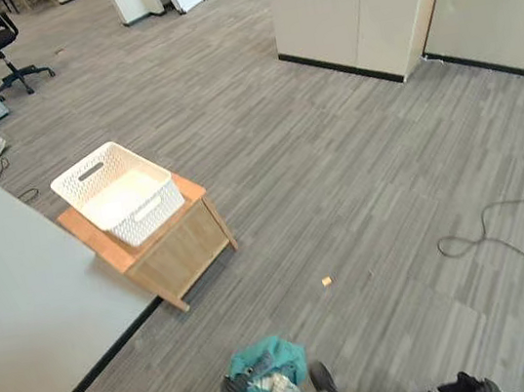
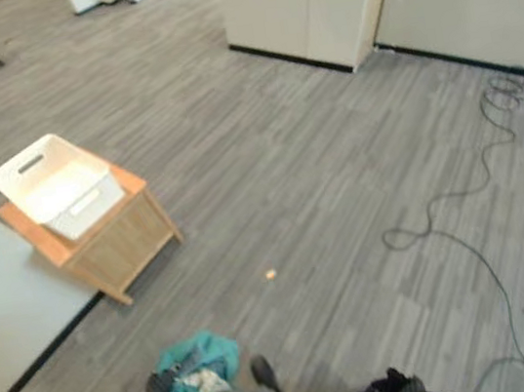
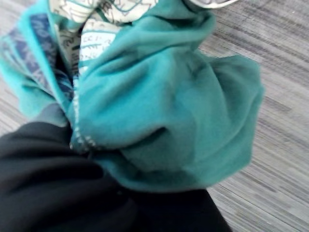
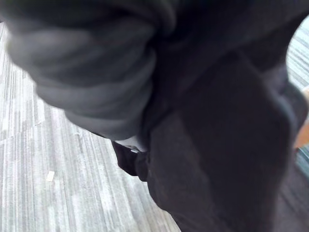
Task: Tidy up the quilt and then pick up the clothes from the bed and put them into the laundry hamper.
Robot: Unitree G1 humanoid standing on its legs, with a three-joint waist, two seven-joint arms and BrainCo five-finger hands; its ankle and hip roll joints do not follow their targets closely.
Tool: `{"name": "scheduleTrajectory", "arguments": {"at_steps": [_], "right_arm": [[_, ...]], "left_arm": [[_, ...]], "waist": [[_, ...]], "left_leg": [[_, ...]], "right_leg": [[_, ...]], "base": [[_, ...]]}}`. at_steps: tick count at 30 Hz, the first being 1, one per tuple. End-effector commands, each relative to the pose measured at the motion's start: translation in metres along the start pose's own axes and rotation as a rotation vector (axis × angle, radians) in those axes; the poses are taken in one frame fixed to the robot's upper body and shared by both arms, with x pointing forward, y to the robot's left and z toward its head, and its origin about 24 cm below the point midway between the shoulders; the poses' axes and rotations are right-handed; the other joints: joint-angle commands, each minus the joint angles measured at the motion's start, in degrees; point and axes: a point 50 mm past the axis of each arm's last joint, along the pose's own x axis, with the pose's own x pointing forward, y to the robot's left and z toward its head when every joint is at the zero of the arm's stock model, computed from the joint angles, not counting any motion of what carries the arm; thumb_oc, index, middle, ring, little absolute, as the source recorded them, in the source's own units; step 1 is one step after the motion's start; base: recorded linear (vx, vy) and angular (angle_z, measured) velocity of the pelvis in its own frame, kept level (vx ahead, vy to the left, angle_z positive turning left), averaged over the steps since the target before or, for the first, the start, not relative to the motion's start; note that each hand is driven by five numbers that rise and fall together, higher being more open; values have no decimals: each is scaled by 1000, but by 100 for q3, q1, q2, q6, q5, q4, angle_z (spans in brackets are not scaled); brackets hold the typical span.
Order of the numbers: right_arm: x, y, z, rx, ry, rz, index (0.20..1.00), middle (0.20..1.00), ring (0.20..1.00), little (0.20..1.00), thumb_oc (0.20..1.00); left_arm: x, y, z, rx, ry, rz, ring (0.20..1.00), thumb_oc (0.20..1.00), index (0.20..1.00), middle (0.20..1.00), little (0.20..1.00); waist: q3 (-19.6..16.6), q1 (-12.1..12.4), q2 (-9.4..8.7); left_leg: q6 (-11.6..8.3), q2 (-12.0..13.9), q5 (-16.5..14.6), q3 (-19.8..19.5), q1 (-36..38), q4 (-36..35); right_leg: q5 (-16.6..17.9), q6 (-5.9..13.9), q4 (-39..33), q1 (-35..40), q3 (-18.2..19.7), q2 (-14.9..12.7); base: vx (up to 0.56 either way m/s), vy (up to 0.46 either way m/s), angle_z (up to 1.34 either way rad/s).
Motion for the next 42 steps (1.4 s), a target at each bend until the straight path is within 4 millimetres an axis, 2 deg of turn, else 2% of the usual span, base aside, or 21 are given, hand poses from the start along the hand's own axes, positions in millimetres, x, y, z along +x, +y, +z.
{"name": "scheduleTrajectory", "arguments": {"at_steps": [1,2,5,7,8,11,14,17,20,24,25,26,29,30,31,33,34,38,39,40,42], "right_arm": [[9,-37,51,58,-153,-103,200,200,200,200,200],[9,-40,57,76,-170,-109,200,200,200,200,200],[9,-42,58,94,-178,-113,200,200,200,200,200],[10,-44,57,99,-175,-121,200,200,200,200,200],[10,-46,58,96,-171,-127,200,200,200,200,200],[11,-44,56,57,-155,-118,200,200,200,200,200],[11,-44,54,51,-148,-105,200,200,200,200,200],[12,-50,54,48,-148,-117,200,200,200,200,200],[13,-63,58,62,-141,-152,200,200,200,200,200],[14,-66,55,98,-124,-152,200,200,200,200,200],[14,-68,51,114,-113,-156,200,200,200,200,200],[14,-69,49,113,-104,-164,200,200,200,200,200],[14,-68,47,101,-98,-152,200,200,200,200,200],[14,-66,48,96,-102,-148,200,200,200,200,200],[14,-63,55,128,-121,-135,200,200,200,200,200],[14,-60,62,136,-147,-128,200,200,200,200,200],[13,-57,70,127,-185,-114,200,200,200,200,200],[12,-51,68,125,-177,-104,200,200,200,200,200],[13,-50,57,118,-138,-100,200,200,200,200,200],[13,-47,49,106,-103,-93,200,200,200,200,200],[13,-43,40,95,-70,-85,200,200,200,200,200]], "left_arm": [[6,9,35,58,-111,34,200,200,200,200,200],[7,11,43,99,-134,40,200,200,200,200,200],[7,10,51,124,-162,38,200,200,200,200,200],[8,11,57,142,-183,37,200,200,200,200,200],[8,11,60,155,-189,37,200,200,200,200,200],[8,7,54,173,-170,30,200,200,200,200,200],[8,5,47,172,-146,25,200,200,200,200,200],[7,6,38,116,-113,37,200,200,200,200,200],[7,9,35,43,-101,63,200,200,200,200,200],[5,2,27,50,-79,34,200,200,200,200,200],[3,-4,16,55,-51,7,200,200,200,200,200],[2,-5,11,58,-33,4,200,200,200,200,200],[1,-5,0,55,8,-6,200,200,200,200,200],[0,-4,-4,56,24,-4,200,200,200,200,200],[1,3,-7,91,47,11,200,200,200,200,200],[2,8,-4,100,40,27,200,200,200,200,200],[4,11,4,123,8,38,200,200,200,200,200],[7,19,24,136,-68,59,200,200,200,200,200],[8,18,37,150,-111,56,200,200,200,200,200],[9,17,43,158,-127,58,200,200,200,200,200],[9,18,48,156,-142,58,200,200,200,200,200]], "waist": [[473,31,123],[606,-171,231],[689,-325,252],[667,-425,205],[592,-517,142],[526,-561,169],[539,-588,204],[657,-472,131],[920,-58,-204],[791,101,-153],[657,181,-21],[582,259,34],[416,353,55],[369,403,19],[516,279,77],[622,177,115],[685,70,157],[708,-21,55],[662,-138,43],[621,-190,13],[625,-204,-9]], "left_leg": [[-847,315,-368,-199,509,65],[-896,313,-442,-537,930,-82],[-990,323,-525,-760,1134,-69],[-1125,283,-656,-984,1295,-128],[-1288,267,-824,-1167,1526,-239],[-1387,340,-1157,-1383,1907,-83],[-1492,457,-1056,-1496,1850,494],[-1641,757,-14,-1639,890,3084],[-1498,805,-110,-1450,-481,4581],[-1436,534,-232,-1175,-725,3015],[-1450,386,-53,-909,-639,1299],[-1494,388,100,-758,-672,805],[-1326,216,71,-848,-330,236],[-1203,107,13,-984,-218,228],[-984,156,-206,-1136,386,41],[-991,263,-173,-1228,632,-107],[-1042,357,-143,-1485,871,-235],[-1180,408,-252,-1660,1006,-226],[-1272,435,-430,-1947,1130,-226],[-1319,454,-513,-2126,1192,-209],[-1357,498,-642,-2235,1292,-165]], "right_leg": [[1453,476,345,-280,768,-616],[1050,177,292,-821,796,-568],[799,46,-591,-1063,788,-528],[763,14,-2332,-916,922,-528],[1087,145,-3634,-1069,1331,-570],[1318,234,-4012,-1179,1314,-689],[1367,141,-3724,-1082,1296,-656],[1285,-199,-3722,-690,1075,-711],[1039,-501,-3957,105,988,-907],[865,-434,-4144,519,974,-930],[646,-336,-4256,867,828,-829],[552,-345,-4272,1006,786,-735],[278,-310,-3855,1134,710,-624],[270,-242,-3177,1025,668,-576],[1247,382,-616,-50,534,-595],[1271,331,159,-604,605,-435],[988,172,236,-1091,707,27],[542,-50,-1720,-979,888,-123],[769,-60,-3069,-886,1505,-405],[1011,17,-3349,-1001,2015,-484],[1128,110,-3546,-995,2255,-554]], "base": [[727,-8,111],[718,-50,108],[393,-91,148],[612,-274,96],[710,-348,67],[566,-271,80],[434,-255,56],[374,-344,5],[509,-345,30],[523,-28,7],[603,37,7],[602,35,20],[521,2,36],[513,-51,29],[507,-52,21],[375,-131,46],[417,-199,88],[426,-280,57],[576,-485,78],[442,-369,89],[286,-253,126]]}}
